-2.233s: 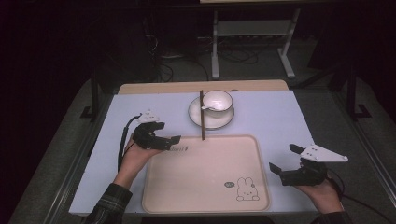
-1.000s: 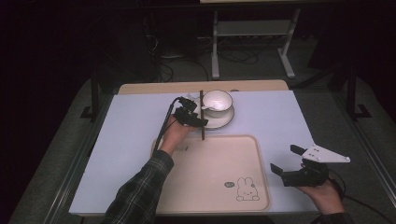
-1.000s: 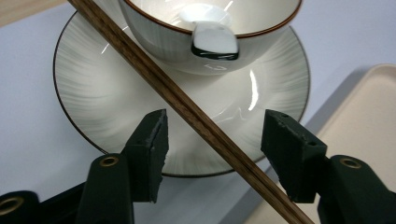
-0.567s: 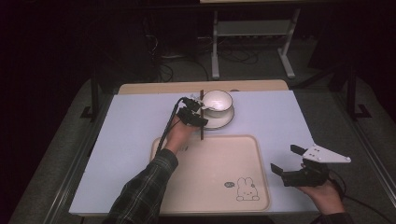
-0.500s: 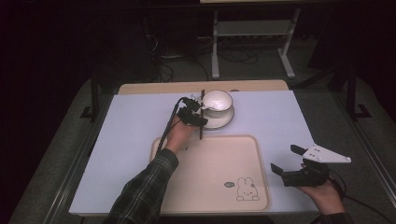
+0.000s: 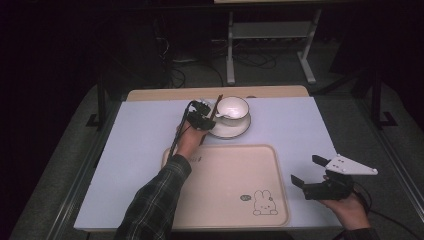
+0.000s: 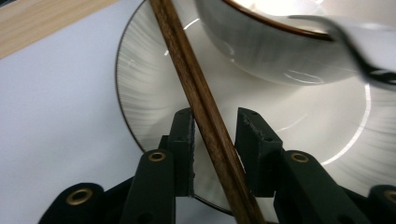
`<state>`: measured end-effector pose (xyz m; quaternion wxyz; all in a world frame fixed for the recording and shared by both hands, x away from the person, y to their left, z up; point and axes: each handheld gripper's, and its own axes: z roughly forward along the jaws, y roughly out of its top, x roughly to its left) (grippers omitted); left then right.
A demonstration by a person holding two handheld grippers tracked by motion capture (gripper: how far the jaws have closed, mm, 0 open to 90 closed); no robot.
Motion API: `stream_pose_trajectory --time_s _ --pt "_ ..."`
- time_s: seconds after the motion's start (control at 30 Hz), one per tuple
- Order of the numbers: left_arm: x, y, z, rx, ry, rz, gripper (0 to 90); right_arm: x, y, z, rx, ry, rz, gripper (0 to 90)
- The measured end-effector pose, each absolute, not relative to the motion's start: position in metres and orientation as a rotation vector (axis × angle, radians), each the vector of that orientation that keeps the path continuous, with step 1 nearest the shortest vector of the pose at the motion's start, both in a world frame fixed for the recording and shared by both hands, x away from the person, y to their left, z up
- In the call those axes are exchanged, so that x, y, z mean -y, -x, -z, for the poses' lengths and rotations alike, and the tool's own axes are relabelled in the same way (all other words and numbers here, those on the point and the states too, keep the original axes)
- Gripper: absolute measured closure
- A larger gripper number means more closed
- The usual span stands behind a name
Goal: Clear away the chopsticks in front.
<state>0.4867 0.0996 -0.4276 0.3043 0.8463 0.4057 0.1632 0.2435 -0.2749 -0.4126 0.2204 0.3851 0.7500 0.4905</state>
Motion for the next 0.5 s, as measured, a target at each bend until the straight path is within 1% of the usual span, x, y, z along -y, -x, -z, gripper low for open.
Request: stream_pose_trajectory --time_s 0.17,0.5 --pt "-0.101 -0.494 0.427 -1.058 -2.254 -0.469 72.2 0.276 -0.244 0.413 -2.072 -1.065 -1.358 0.0" --pt "-0.104 -0.501 0.428 -1.059 -2.251 -0.478 77.8 0.277 -0.243 0.413 -2.069 -1.071 -1.36 0.0"
